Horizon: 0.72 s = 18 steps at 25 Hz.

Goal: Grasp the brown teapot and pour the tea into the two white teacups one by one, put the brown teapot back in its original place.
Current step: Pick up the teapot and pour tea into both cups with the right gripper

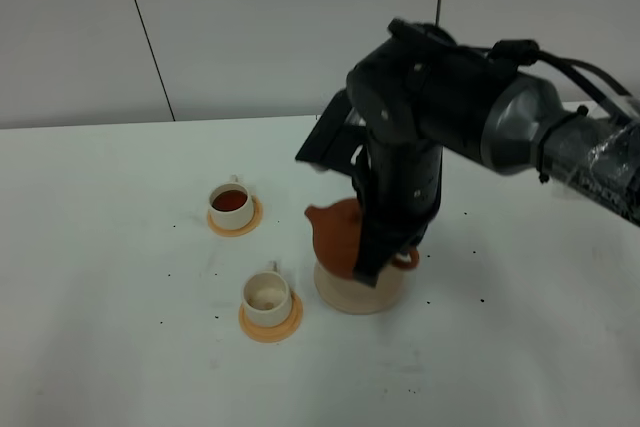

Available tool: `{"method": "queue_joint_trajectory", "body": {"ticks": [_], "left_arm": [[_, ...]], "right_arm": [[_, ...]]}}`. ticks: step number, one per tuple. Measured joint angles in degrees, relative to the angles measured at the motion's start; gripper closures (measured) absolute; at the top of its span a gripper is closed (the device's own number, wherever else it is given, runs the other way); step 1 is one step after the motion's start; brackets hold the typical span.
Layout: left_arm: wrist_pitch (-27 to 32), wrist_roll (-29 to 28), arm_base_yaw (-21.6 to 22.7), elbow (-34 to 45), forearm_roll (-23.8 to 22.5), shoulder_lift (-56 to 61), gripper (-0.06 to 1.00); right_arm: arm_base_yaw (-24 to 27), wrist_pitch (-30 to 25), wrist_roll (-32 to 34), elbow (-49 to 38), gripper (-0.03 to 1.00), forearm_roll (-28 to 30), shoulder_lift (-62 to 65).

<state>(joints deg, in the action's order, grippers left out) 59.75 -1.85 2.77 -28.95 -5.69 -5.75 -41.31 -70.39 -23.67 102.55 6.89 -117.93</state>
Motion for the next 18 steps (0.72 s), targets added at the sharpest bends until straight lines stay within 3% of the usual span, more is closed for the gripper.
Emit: {"method": "queue_joint_trajectory", "body": {"ticks": [9, 18], "left_arm": [[0.0, 0.0, 0.0, 0.0, 0.0, 0.0, 0.71], [0.0, 0.0, 0.0, 0.0, 0.0, 0.0, 0.71]], "right_arm": [[-5.3, 7.8, 6.5, -7.9, 0.87, 0.3, 1.2], [-5.3, 12.2, 12.3, -13.2, 0.87, 0.5, 1.4]]}}
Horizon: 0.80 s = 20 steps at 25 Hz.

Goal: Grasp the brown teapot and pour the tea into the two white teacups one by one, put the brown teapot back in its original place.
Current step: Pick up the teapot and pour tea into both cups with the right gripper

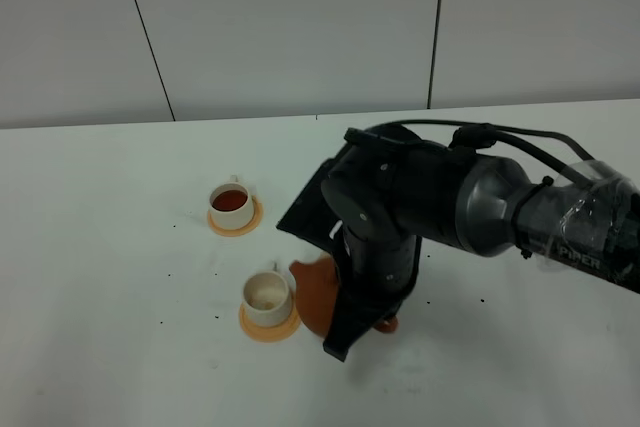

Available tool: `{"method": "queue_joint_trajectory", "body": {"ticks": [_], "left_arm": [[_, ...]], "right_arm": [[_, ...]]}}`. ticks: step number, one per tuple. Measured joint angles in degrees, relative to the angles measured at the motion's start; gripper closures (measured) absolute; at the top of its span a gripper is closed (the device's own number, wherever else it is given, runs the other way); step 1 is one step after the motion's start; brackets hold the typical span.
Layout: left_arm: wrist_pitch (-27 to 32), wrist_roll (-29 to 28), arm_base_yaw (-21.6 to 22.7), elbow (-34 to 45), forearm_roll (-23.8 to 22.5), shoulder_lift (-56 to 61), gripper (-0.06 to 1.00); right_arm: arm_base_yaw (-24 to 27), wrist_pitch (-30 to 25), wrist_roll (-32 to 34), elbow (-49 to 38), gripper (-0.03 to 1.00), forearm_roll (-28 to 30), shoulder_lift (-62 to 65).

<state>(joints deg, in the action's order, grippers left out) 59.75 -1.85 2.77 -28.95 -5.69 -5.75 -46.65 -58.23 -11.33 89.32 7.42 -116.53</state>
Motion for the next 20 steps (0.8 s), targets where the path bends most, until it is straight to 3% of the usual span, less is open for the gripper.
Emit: {"method": "queue_joint_trajectory", "body": {"ticks": [20], "left_arm": [[0.0, 0.0, 0.0, 0.0, 0.0, 0.0, 0.71]], "right_arm": [[0.0, 0.8, 0.9, -0.7, 0.87, -1.3, 0.0]]}}
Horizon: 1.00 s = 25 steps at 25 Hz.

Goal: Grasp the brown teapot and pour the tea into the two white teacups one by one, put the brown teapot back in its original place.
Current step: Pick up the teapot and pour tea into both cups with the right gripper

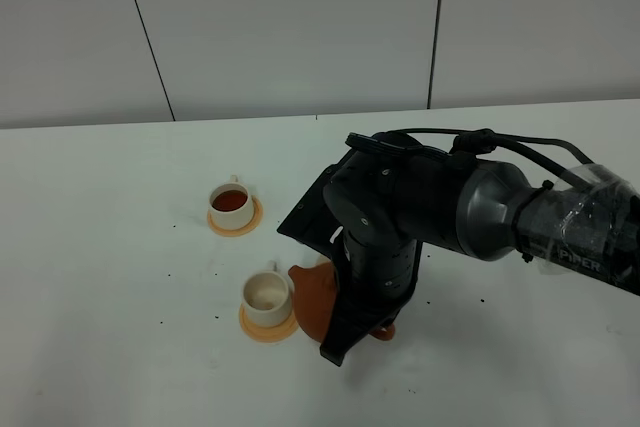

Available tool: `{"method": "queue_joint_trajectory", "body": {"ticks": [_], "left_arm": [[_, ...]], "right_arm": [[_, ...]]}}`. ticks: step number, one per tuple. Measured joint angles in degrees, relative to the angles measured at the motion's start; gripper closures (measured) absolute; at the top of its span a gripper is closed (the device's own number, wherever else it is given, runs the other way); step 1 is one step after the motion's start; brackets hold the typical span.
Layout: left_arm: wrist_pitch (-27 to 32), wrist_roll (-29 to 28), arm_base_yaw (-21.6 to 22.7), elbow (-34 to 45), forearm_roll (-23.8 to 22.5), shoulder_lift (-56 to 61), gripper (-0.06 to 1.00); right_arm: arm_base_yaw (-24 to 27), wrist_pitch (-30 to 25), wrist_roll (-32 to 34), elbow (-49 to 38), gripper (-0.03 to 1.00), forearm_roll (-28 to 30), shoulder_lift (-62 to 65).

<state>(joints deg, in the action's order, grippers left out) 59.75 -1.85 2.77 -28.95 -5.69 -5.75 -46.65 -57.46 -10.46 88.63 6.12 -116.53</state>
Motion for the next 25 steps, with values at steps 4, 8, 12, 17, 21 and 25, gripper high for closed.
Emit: {"method": "queue_joint_trajectory", "body": {"ticks": [4, 8, 12, 17, 21, 25], "left_arm": [[0.0, 0.0, 0.0, 0.0, 0.0, 0.0, 0.71], [0.0, 0.0, 0.0, 0.0, 0.0, 0.0, 0.71], [0.0, 0.0, 0.0, 0.0, 0.0, 0.0, 0.71], [0.0, 0.0, 0.0, 0.0, 0.0, 0.0, 0.71], [0.0, 0.0, 0.0, 0.0, 0.0, 0.0, 0.71], [0.0, 0.0, 0.0, 0.0, 0.0, 0.0, 0.71]], "right_arm": [[-0.1, -2.5, 0.0, 0.0, 0.87, 1.9, 0.0], [-2.0, -2.9, 0.3, 0.0, 0.87, 7.9, 0.0], [-3.7, -3.0, 1.4, 0.3, 0.87, 12.6, 0.0], [-4.1, -3.1, 1.5, 1.5, 0.87, 16.0, 0.0], [-5.7, -3.0, 2.1, 1.6, 0.87, 21.5, -0.1], [-6.7, -2.9, 2.4, 1.8, 0.87, 24.1, -0.8]]}}
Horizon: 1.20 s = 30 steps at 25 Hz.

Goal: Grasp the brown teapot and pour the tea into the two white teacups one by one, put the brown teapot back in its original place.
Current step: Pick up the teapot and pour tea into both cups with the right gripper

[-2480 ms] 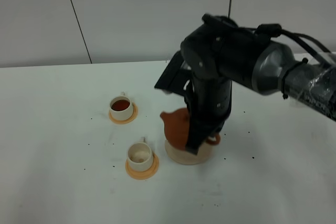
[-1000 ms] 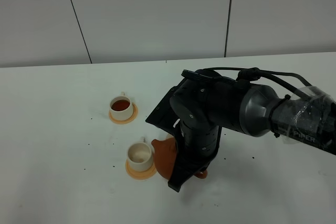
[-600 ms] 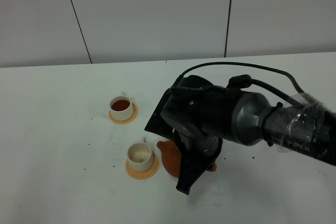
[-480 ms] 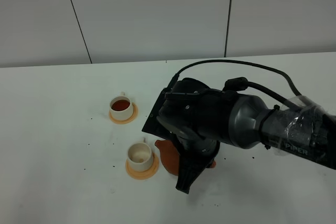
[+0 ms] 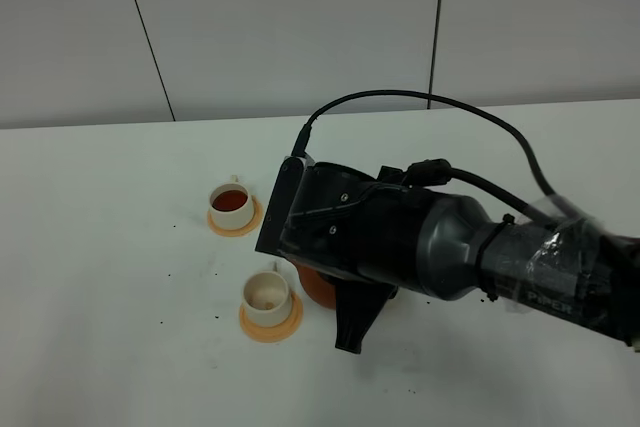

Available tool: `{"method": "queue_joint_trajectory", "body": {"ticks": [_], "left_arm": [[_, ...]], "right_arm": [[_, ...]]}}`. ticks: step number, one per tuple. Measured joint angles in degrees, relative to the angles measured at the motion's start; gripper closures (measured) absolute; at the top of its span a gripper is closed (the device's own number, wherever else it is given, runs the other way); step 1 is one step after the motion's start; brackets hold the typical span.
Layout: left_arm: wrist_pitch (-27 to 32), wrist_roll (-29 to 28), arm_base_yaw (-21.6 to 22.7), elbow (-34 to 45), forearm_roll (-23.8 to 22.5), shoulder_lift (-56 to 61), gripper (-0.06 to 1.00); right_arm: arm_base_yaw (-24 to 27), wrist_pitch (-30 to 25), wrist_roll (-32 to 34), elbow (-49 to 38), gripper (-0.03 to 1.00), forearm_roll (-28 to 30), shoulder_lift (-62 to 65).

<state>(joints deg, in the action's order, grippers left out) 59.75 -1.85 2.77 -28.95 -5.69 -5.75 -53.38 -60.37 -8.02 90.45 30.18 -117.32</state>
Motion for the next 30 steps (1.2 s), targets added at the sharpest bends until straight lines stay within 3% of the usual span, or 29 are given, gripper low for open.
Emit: {"method": "queue_joint_trajectory", "body": {"ticks": [14, 30], "left_arm": [[0.0, 0.0, 0.0, 0.0, 0.0, 0.0, 0.71], [0.0, 0.0, 0.0, 0.0, 0.0, 0.0, 0.71]], "right_arm": [[-3.8, -6.9, -0.7, 6.9, 0.87, 8.3, -7.1], [-5.3, -8.9, -2.9, 7.7, 0.87, 10.4, -7.4]]}}
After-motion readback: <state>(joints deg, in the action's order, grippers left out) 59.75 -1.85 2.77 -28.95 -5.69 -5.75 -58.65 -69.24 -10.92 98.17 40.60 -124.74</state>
